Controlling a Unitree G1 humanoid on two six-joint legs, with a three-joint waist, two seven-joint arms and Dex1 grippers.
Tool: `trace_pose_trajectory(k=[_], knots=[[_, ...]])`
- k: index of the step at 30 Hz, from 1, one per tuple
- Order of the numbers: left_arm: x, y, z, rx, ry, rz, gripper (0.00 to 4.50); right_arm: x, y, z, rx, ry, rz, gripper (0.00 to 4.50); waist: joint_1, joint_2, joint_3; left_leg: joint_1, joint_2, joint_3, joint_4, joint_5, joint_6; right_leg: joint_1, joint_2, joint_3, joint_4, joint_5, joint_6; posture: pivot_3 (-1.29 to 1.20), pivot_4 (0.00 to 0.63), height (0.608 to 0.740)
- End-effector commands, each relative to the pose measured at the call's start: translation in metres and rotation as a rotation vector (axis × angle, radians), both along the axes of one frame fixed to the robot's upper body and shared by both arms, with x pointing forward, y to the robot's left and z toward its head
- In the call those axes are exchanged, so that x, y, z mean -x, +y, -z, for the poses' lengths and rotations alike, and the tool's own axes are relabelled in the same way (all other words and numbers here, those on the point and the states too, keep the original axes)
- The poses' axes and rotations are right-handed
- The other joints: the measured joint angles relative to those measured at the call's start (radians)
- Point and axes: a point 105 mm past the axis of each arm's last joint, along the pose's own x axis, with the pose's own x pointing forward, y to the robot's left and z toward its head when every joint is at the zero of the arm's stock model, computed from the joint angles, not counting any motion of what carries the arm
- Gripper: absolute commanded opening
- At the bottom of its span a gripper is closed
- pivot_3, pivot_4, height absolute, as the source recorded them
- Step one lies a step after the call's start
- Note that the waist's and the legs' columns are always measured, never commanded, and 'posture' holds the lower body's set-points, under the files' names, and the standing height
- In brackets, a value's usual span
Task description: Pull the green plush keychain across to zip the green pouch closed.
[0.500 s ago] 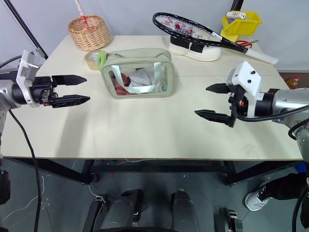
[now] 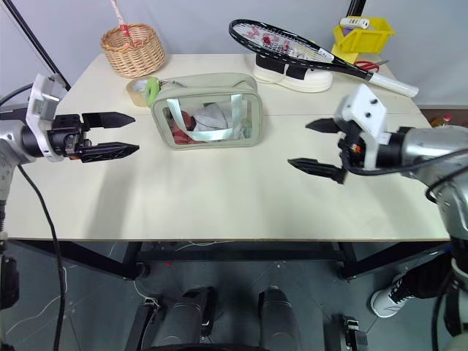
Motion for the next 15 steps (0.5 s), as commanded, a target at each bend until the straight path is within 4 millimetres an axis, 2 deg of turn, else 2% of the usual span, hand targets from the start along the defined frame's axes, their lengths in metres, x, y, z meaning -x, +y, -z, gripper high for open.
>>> trace_pose_trajectory(k=[1,6,10,15], knots=[[0.0,0.006,-0.028,0.081,-0.109,-0.045,4.45,-0.025,0.019,-0.013,0.07,-0.084,0.008,4.5,-0.004,0.0,0.0,0.0,0.0,0.0,0.0,0.0,0.0,0.0,0.001,0.0,0.0,0.0,0.0,0.0,0.15,0.659],[-0.007,0.012,-0.034,0.146,-0.155,-0.123,4.45,-0.068,0.072,-0.041,0.124,-0.187,-0.043,4.5,-0.02,0.0,0.0,-0.001,-0.001,0.0,-0.001,0.0,0.0,-0.002,0.002,0.0,0.001,0.004,0.007,0.0,0.15,0.659],[-0.004,0.01,-0.033,0.158,-0.154,-0.115,4.45,-0.095,0.112,-0.046,0.167,-0.235,-0.064,4.5,-0.024,0.0,0.0,-0.001,-0.001,-0.001,-0.001,0.0,-0.001,-0.003,0.003,0.0,0.002,0.004,0.007,0.0,0.15,0.659],[0.0,0.012,-0.03,0.155,-0.151,-0.119,4.45,-0.113,0.144,-0.038,0.202,-0.243,-0.066,4.5,-0.024,0.0,0.0,-0.001,-0.001,-0.001,-0.001,0.001,-0.002,-0.006,0.003,0.0,0.008,0.004,0.007,0.0,0.15,0.659]])
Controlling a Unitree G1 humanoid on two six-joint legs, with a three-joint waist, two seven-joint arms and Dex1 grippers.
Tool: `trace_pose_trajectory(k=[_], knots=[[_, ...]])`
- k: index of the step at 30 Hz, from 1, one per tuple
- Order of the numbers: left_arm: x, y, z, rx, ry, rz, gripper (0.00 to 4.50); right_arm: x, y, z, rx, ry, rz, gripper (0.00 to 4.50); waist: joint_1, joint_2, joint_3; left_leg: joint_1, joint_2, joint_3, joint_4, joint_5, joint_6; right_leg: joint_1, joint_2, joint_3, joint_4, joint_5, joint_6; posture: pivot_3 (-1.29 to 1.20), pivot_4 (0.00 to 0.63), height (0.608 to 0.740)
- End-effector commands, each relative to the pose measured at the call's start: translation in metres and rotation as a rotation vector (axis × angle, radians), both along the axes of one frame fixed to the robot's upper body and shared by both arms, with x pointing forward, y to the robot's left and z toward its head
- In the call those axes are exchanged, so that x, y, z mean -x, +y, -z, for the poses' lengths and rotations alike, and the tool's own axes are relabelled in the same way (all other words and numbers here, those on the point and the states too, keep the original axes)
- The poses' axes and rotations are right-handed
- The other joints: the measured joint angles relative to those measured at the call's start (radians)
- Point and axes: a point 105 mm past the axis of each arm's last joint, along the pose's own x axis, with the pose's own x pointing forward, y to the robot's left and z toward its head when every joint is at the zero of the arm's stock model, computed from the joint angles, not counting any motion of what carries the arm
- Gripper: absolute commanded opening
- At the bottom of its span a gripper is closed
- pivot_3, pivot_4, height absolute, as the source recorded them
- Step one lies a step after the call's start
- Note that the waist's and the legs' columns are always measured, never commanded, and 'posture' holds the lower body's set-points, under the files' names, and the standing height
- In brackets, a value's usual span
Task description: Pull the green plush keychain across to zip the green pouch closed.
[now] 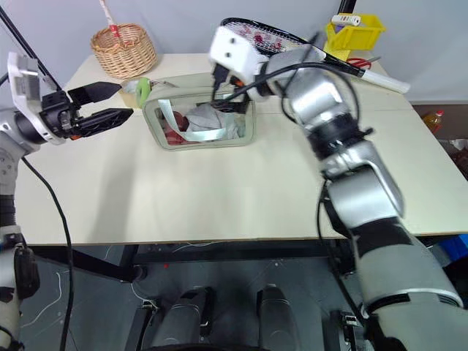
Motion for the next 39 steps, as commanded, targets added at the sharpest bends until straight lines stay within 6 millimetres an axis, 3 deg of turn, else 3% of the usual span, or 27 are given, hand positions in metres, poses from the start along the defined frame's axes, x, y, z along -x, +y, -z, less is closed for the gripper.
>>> trace_pose_trajectory(k=[1,4,7,14,21,26,29,35,39], knots=[[0.009,0.004,-0.015,0.002,-0.063,-0.008,4.45,-0.007,0.012,-0.011,-0.002,-0.055,0.007,4.5,0.002,0.0,0.0,0.0,0.0,0.0,0.0,0.0,-0.001,-0.001,0.0,0.0,0.001,0.0,0.0,0.0,0.15,0.659],[0.01,0.004,-0.014,-0.001,-0.061,-0.012,4.45,-0.014,0.02,-0.004,0.025,-0.067,0.034,4.5,0.002,0.0,0.0,0.0,-0.001,-0.001,0.0,0.001,-0.002,-0.001,0.001,0.0,0.002,0.0,0.0,0.0,0.15,0.659],[0.011,0.004,-0.012,-0.005,-0.057,-0.013,4.5,-0.017,0.023,0.001,0.038,-0.052,0.057,3.63,0.001,0.0,0.0,0.0,-0.001,-0.001,0.0,0.001,-0.002,-0.002,0.001,0.0,0.002,0.0,0.0,0.0,0.15,0.659],[0.011,0.004,-0.008,-0.022,-0.048,-0.017,4.5,-0.018,0.025,0.005,0.042,-0.037,0.065,0.05,-0.011,0.0,0.0,0.0,-0.001,-0.001,0.0,0.001,-0.002,-0.002,0.001,0.0,0.003,0.0,0.0,0.0,0.15,0.659],[0.009,0.004,-0.006,-0.026,-0.045,-0.017,4.5,-0.015,0.025,0.002,0.054,-0.044,0.026,0.05,-0.021,0.0,0.0,0.0,-0.001,-0.001,-0.001,0.001,-0.002,-0.003,0.001,0.0,0.004,0.0,0.0,0.0,0.15,0.659],[0.009,0.002,-0.007,-0.026,-0.045,-0.01,4.5,0.002,0.019,-0.035,0.031,-0.092,-0.09,0.05,-0.019,0.0,0.0,-0.002,-0.002,-0.001,0.0,0.001,-0.002,-0.003,0.001,0.0,0.004,0.0,0.0,0.0,0.15,0.659],[0.008,0.001,-0.006,-0.027,-0.041,-0.005,4.5,0.012,0.009,-0.043,0.061,-0.082,-0.132,0.05,-0.02,0.0,0.0,-0.004,-0.002,-0.001,0.0,0.001,-0.002,-0.005,0.001,0.0,0.004,0.0,0.0,0.0,0.15,0.659],[0.004,-0.003,-0.005,-0.033,-0.034,0.01,4.5,0.042,-0.001,-0.035,0.073,-0.005,-0.16,0.05,-0.023,0.0,0.0,-0.005,-0.001,-0.001,0.0,0.001,-0.002,-0.008,0.001,0.0,0.006,0.0,0.0,0.0,0.15,0.659],[0.004,-0.004,-0.005,-0.035,-0.032,0.019,4.5,0.062,-0.02,-0.013,0.146,0.051,-0.096,0.05,-0.015,0.0,0.0,-0.011,0.0,-0.002,0.001,0.001,-0.002,-0.012,0.001,0.0,0.006,0.0,0.0,0.0,0.15,0.659]])
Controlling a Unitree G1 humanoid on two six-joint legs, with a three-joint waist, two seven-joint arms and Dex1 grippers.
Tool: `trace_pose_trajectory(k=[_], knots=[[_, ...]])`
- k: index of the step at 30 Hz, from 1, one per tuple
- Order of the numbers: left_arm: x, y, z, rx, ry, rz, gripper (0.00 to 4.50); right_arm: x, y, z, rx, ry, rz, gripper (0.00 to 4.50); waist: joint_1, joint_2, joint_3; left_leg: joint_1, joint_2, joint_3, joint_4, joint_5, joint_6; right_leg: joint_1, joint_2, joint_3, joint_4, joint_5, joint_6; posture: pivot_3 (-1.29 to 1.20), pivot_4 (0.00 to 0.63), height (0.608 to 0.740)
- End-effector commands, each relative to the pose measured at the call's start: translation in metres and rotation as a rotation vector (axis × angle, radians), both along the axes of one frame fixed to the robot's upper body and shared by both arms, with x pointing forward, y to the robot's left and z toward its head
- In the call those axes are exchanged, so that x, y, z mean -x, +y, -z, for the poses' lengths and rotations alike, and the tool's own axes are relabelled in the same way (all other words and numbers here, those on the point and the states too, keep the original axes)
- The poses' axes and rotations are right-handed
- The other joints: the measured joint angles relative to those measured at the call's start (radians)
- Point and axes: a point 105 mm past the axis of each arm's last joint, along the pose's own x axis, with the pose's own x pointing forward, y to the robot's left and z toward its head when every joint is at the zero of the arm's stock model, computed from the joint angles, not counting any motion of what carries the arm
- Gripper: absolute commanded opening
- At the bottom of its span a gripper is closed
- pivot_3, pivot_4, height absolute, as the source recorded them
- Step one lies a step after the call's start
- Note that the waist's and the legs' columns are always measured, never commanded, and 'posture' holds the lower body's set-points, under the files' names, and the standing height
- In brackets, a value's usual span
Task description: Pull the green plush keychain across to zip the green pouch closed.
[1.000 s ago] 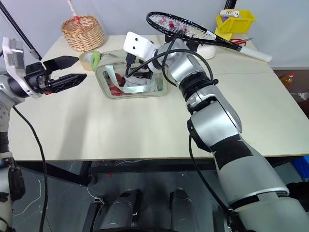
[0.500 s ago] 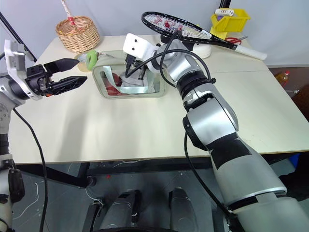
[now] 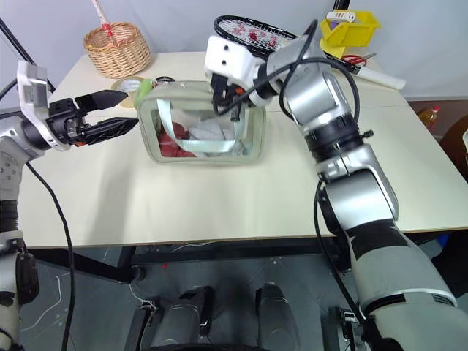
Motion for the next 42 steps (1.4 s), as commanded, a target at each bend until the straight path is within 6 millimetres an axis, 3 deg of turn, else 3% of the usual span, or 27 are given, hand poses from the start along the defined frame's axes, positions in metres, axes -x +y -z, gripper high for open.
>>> trace_pose_trajectory(k=[1,12,16,21,26,29,31,35,36,40,42], knots=[[0.003,0.001,-0.012,-0.013,-0.048,0.002,4.5,0.028,-0.007,-0.014,0.018,-0.054,0.016,0.05,0.003,0.0,0.0,-0.001,0.0,-0.001,0.001,0.0,0.0,0.0,0.0,-0.001,0.0,0.0,0.0,0.0,0.15,0.659],[-0.002,-0.004,-0.012,-0.026,-0.039,0.033,4.5,0.068,-0.007,0.0,0.008,0.004,0.066,0.05,-0.002,0.0,0.0,0.0,0.0,-0.001,0.0,0.0,0.0,0.0,-0.001,-0.001,-0.001,0.0,0.0,0.0,0.15,0.659],[-0.002,-0.004,-0.012,-0.029,-0.037,0.037,4.5,0.074,-0.005,0.009,0.01,0.026,0.066,0.05,0.0,0.0,0.0,-0.001,0.0,-0.001,0.0,0.0,0.0,0.001,-0.001,-0.001,-0.001,0.0,0.0,0.0,0.15,0.659],[-0.001,-0.003,-0.012,-0.038,-0.03,0.037,4.5,0.079,-0.006,0.006,-0.012,0.044,0.061,0.05,0.0,0.0,0.0,0.0,0.001,-0.001,0.0,0.0,0.0,0.001,-0.001,-0.001,-0.001,0.0,0.0,0.0,0.15,0.659],[-0.001,-0.004,-0.012,-0.041,-0.027,0.039,4.5,0.083,-0.006,0.019,0.005,0.076,0.043,0.05,0.0,0.0,0.0,0.0,0.001,-0.001,0.0,0.0,0.0,0.001,-0.001,-0.001,-0.001,0.0,0.0,0.0,0.15,0.659],[0.0,-0.005,-0.01,-0.046,-0.022,0.043,4.5,0.08,-0.01,0.027,0.017,0.089,0.058,1.08,0.0,0.0,0.0,0.001,0.001,-0.001,0.0,0.0,0.0,0.002,-0.001,-0.001,-0.001,0.0,0.0,0.0,0.15,0.659],[0.0,-0.006,-0.009,-0.051,-0.018,0.049,4.5,0.076,-0.014,0.028,0.02,0.08,0.078,2.06,0.0,0.0,0.0,0.001,0.001,-0.001,0.0,0.0,0.0,0.003,-0.001,-0.001,-0.002,0.0,0.0,0.0,0.15,0.659],[0.0,-0.007,-0.009,-0.05,-0.016,0.054,4.5,0.075,-0.021,0.008,-0.033,0.047,0.09,4.14,0.001,0.0,0.0,0.001,0.001,-0.001,0.0,0.0,0.0,0.003,-0.001,-0.001,-0.002,0.0,0.0,0.0,0.15,0.659],[0.0,-0.007,-0.008,-0.052,-0.013,0.057,4.5,0.078,-0.024,0.002,-0.046,0.041,0.077,4.45,0.001,0.0,0.0,0.001,0.001,-0.001,0.0,0.0,0.0,0.003,-0.001,-0.001,-0.002,0.0,0.0,0.0,0.15,0.659],[0.0,-0.009,-0.006,-0.054,-0.007,0.068,4.5,0.082,-0.042,-0.016,-0.068,0.006,0.077,4.45,0.003,0.0,0.0,0.001,0.001,-0.001,0.0,0.0,0.0,0.003,-0.001,-0.001,-0.002,0.0,0.0,0.0,0.15,0.659],[-0.001,-0.009,-0.006,-0.053,-0.006,0.071,4.5,0.081,-0.054,-0.014,-0.048,-0.003,0.093,4.45,0.006,0.0,0.0,0.001,0.001,-0.001,0.0,0.0,0.0,0.004,-0.001,-0.001,-0.002,0.0,0.0,0.0,0.15,0.659]])
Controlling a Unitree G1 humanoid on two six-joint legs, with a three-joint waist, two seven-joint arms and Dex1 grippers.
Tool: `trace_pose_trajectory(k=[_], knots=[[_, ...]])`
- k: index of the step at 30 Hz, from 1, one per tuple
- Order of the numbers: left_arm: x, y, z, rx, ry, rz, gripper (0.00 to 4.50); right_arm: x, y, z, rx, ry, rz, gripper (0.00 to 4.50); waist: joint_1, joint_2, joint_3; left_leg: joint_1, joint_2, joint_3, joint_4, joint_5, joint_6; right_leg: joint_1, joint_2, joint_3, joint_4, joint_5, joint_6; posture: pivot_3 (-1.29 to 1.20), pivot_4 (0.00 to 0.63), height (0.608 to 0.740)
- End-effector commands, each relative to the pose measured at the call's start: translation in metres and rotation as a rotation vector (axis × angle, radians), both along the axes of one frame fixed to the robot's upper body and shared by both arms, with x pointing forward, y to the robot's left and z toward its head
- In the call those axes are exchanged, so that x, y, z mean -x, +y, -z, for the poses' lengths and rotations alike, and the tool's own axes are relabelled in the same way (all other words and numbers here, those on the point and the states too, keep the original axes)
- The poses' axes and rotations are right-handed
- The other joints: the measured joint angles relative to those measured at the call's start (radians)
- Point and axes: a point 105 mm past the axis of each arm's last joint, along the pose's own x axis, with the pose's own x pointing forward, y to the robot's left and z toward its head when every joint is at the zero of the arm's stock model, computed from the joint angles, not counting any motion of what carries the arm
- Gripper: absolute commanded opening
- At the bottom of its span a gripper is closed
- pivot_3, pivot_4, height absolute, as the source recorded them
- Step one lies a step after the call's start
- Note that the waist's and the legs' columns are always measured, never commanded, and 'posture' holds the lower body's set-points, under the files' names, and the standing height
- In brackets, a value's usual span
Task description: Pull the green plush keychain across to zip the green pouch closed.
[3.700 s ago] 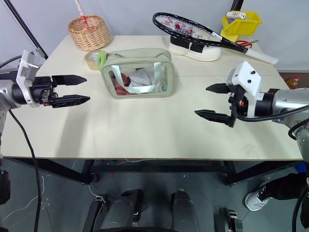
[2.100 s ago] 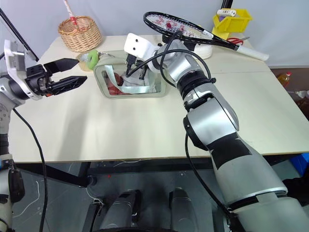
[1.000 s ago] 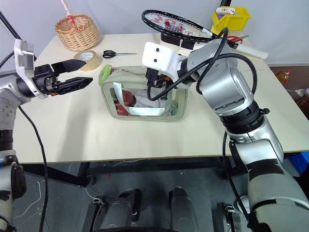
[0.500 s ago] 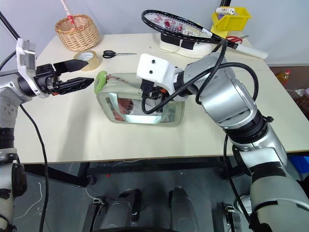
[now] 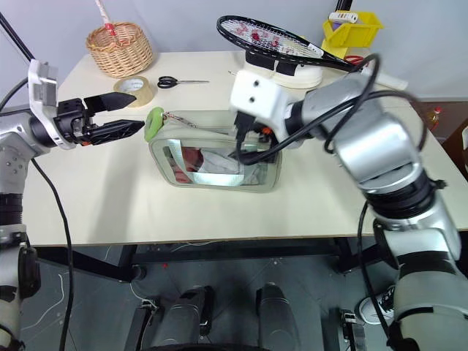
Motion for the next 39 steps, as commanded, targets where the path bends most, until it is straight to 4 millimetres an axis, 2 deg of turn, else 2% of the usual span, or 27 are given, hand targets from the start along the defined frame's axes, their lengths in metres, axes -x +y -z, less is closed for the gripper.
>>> trace_pose_trajectory(k=[1,3,5,7,12,13,20,23,26,29,30,33,36,39], knots=[[0.003,0.0,-0.01,-0.012,-0.041,0.006,4.5,0.004,-0.018,-0.009,0.015,-0.056,0.0,4.45,0.002,0.0,0.0,0.0,0.0,0.0,0.0,0.0,0.0,0.0,0.0,0.0,0.0,0.0,0.0,0.0,0.15,0.659],[0.002,0.0,-0.01,-0.013,-0.039,0.008,4.5,0.0,-0.03,0.004,0.041,-0.03,0.024,4.45,0.005,0.0,0.0,0.001,0.0,0.0,0.0,0.0,0.0,0.001,0.0,0.0,-0.001,0.0,0.0,0.0,0.15,0.659],[0.002,0.0,-0.009,-0.014,-0.037,0.009,4.5,-0.005,-0.037,0.016,0.055,-0.012,0.04,3.88,0.007,0.0,0.0,0.002,0.0,0.001,0.0,0.0,0.0,0.003,0.0,0.0,-0.001,0.0,0.0,0.0,0.15,0.659],[0.001,0.001,-0.008,-0.02,-0.034,0.006,4.5,-0.011,-0.042,0.025,0.072,-0.016,0.055,3.06,0.005,0.0,0.0,0.004,0.0,0.001,0.0,0.0,0.0,0.004,0.0,0.001,-0.001,0.0,0.0,0.0,0.15,0.659],[-0.006,0.003,0.002,-0.067,-0.007,-0.014,4.5,-0.02,-0.04,0.029,0.046,-0.022,0.071,0.4,0.003,0.0,0.0,0.004,0.001,0.002,-0.001,0.0,0.0,0.004,0.0,0.001,-0.001,0.0,0.0,0.0,0.15,0.659],[-0.008,0.006,0.003,-0.06,0.001,-0.026,4.5,-0.021,-0.04,0.029,0.043,-0.024,0.073,0.04,0.004,0.0,0.0,0.005,0.001,0.002,-0.001,0.0,0.0,0.004,0.0,0.001,-0.001,0.0,0.0,0.0,0.15,0.659],[-0.041,0.032,0.02,0.015,0.123,-0.221,4.5,-0.019,-0.04,0.032,0.035,-0.012,0.077,0.04,0.009,0.0,0.0,0.005,0.0,0.001,-0.001,0.0,0.0,0.004,0.0,0.0,-0.001,0.0,0.0,0.0,0.15,0.659],[-0.048,0.036,0.022,0.055,0.154,-0.248,4.5,-0.018,-0.04,0.033,0.034,-0.012,0.075,0.04,0.01,0.0,0.0,0.005,0.0,0.002,-0.001,0.0,0.0,0.004,0.0,0.0,-0.001,0.0,0.0,0.0,0.15,0.659],[-0.056,0.028,0.032,0.085,0.215,-0.239,4.5,-0.017,-0.04,0.032,0.037,-0.019,0.073,0.04,0.012,0.0,0.0,0.005,0.0,0.001,-0.001,0.0,0.0,0.004,0.0,0.0,-0.001,0.0,0.0,0.0,0.15,0.659],[-0.063,0.017,0.033,0.121,0.254,-0.22,3.62,-0.016,-0.041,0.031,0.04,-0.021,0.073,0.0,0.016,0.0,0.0,0.005,0.0,0.001,0.0,0.0,0.0,0.005,0.0,0.0,-0.001,0.0,0.0,0.0,0.15,0.659],[-0.063,0.013,0.033,0.124,0.253,-0.199,3.17,-0.016,-0.041,0.031,0.04,-0.023,0.074,0.0,0.016,0.0,0.0,0.005,0.0,0.001,0.0,0.0,0.0,0.005,0.0,0.0,-0.001,0.0,0.0,0.0,0.15,0.659],[-0.062,0.008,0.034,0.116,0.26,-0.172,1.58,-0.016,-0.043,0.03,0.037,-0.025,0.083,0.0,0.015,0.0,0.0,0.005,0.0,0.002,0.0,0.0,0.0,0.005,0.0,0.0,-0.001,0.0,0.0,0.0,0.15,0.659],[-0.062,0.012,0.034,0.11,0.251,-0.188,0.03,-0.016,-0.044,0.029,0.035,-0.027,0.09,0.0,0.016,0.0,0.0,0.005,0.0,0.001,0.0,0.0,0.0,0.005,0.0,0.001,-0.001,0.0,0.0,0.0,0.15,0.659],[-0.06,0.02,0.018,0.134,0.206,-0.203,0.03,-0.016,-0.044,0.031,0.033,-0.023,0.097,0.0,0.017,0.0,0.0,0.005,0.0,0.001,0.0,0.0,0.0,0.005,0.0,0.001,-0.001,0.0,0.0,0.0,0.15,0.659]])
